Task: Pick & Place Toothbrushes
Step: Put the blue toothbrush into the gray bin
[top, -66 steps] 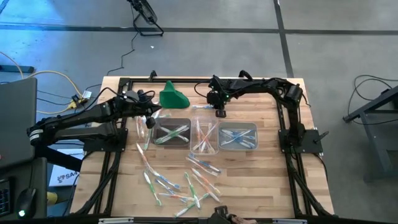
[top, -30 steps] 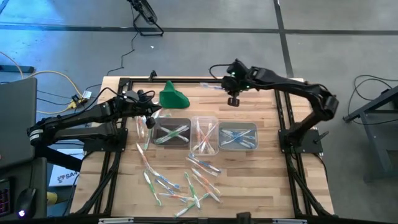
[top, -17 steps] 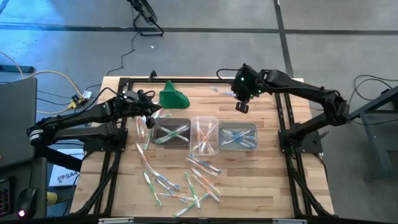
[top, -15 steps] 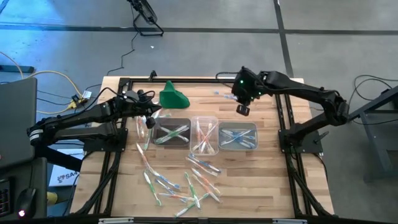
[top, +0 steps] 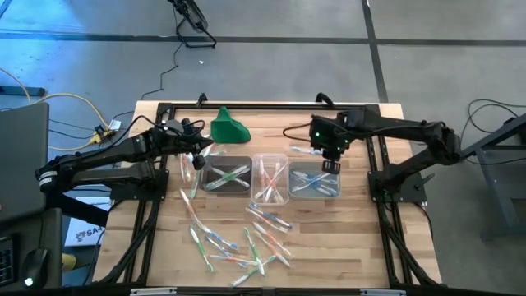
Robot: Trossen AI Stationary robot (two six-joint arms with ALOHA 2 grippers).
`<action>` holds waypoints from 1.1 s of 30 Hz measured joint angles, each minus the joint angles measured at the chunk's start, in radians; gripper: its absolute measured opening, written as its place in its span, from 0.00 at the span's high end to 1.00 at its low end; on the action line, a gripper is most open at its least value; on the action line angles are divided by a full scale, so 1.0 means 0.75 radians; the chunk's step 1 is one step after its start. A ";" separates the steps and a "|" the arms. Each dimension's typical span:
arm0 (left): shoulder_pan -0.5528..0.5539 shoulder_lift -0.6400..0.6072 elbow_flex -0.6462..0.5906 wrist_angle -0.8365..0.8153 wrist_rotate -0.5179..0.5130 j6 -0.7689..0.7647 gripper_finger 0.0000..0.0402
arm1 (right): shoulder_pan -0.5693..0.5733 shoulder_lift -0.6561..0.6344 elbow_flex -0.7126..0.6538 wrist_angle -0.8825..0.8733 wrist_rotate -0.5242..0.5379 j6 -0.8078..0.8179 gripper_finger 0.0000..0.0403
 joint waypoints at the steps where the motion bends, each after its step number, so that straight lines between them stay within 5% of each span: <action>1: 0.000 0.000 0.000 0.000 0.000 0.000 1.00 | 0.015 0.000 0.000 -0.020 0.000 0.017 0.90; 25: 0.000 0.000 0.000 0.002 0.000 0.088 1.00 | 0.242 0.000 -0.187 -0.045 -0.135 0.451 0.90; 33: 0.000 0.000 0.000 0.004 0.001 0.082 1.00 | 0.304 0.000 -0.283 0.126 -0.147 0.524 0.90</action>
